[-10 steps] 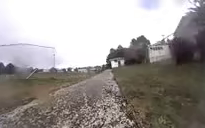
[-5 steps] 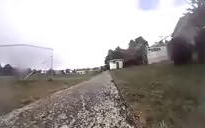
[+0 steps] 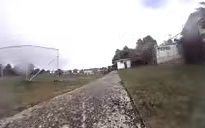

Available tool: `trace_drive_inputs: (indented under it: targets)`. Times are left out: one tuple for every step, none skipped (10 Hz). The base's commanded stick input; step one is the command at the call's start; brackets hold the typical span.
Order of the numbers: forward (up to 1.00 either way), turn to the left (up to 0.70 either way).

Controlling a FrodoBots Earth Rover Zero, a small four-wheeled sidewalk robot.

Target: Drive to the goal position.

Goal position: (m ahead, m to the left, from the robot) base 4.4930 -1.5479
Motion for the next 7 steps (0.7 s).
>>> trace_drive_inputs:
  targets:
    - [1.00,0.00]
    - [1.00,0.00]
    - [1.00,0.00]
    - [1.00,0.00]
    - [1.00,0.00]
    - [1.00,-0.13]
    - [1.00,-0.28]
